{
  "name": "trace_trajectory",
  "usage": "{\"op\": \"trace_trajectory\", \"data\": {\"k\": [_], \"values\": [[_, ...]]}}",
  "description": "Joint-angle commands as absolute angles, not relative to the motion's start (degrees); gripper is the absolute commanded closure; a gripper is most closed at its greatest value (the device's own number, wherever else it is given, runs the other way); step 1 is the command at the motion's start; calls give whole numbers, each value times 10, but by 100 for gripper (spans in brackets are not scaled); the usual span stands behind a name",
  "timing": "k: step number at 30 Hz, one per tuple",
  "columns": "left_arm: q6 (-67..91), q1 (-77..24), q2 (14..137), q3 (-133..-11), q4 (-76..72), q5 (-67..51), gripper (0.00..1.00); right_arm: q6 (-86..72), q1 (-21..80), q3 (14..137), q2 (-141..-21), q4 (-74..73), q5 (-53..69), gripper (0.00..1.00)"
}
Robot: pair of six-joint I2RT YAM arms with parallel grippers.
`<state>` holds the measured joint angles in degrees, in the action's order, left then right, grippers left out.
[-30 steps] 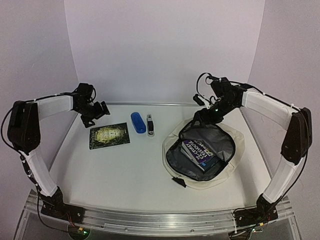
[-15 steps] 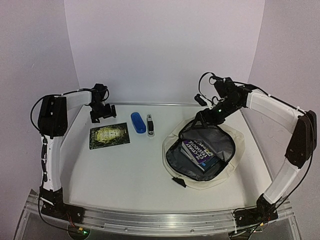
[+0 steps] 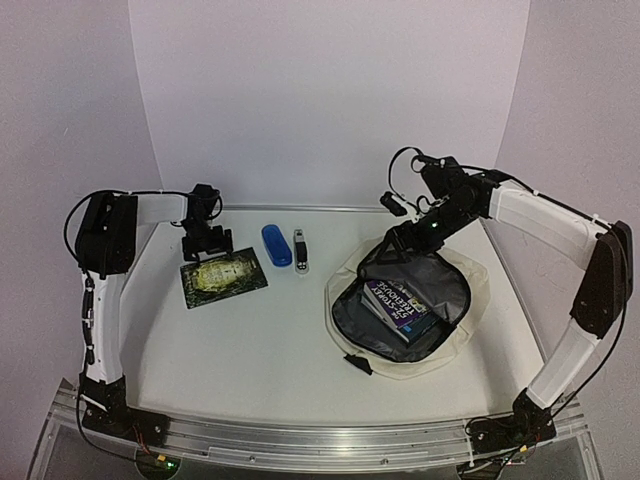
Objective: Pack the student bag
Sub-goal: Move the book to the center of the board.
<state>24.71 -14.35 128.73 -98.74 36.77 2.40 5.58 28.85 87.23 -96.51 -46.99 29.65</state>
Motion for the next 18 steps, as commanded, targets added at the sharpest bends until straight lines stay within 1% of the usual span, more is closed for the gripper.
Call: {"op": "trace_trajectory", "data": {"k": [1,7,12,15,18], "values": [[245,-196,1239,-918,384,28,5,56,309,891,-966,-469,299,8],[264,-261,1200,-833,363,27,9,59,345,884,-981,-467,291,8],[269,-333,1201,-785,349,34,12,60,382,884,-1002,-462,286,8],[276,-362,1200,-768,340,23,13,59,402,889,-1020,-460,287,10],[303,-377,1160,-738,317,11,13,52,422,907,-1044,-459,289,14]]}}
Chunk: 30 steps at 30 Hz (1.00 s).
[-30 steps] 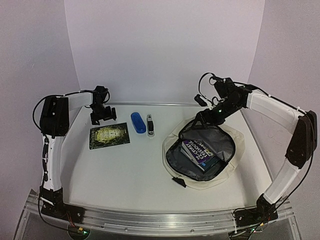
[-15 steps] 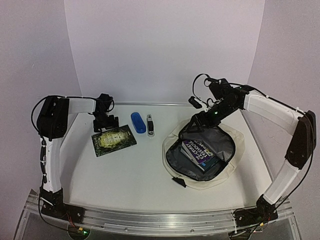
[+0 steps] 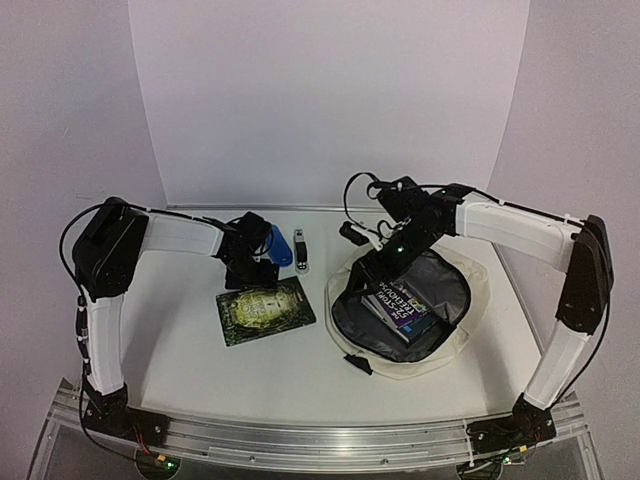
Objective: Pack the student bag
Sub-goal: Move the book to the center of the board.
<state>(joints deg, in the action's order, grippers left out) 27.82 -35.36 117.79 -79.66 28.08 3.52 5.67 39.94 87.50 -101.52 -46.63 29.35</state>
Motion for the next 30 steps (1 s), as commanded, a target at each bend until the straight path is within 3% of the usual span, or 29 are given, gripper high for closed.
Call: {"op": "trace_trajectory", "data": {"k": [1,10,19,30], "values": [[315,-377,1135,-724,307,6,13,48,428,915,-1054,-458,292,15],[419,-377,896,-611,289,33,3,-37,443,1033,-1174,-418,318,26],[606,-404,704,-400,188,8,4,-45,457,1097,-1285,-387,298,33],[700,-463,680,-325,167,45,6,-42,457,1151,-1374,-387,278,33]]}}
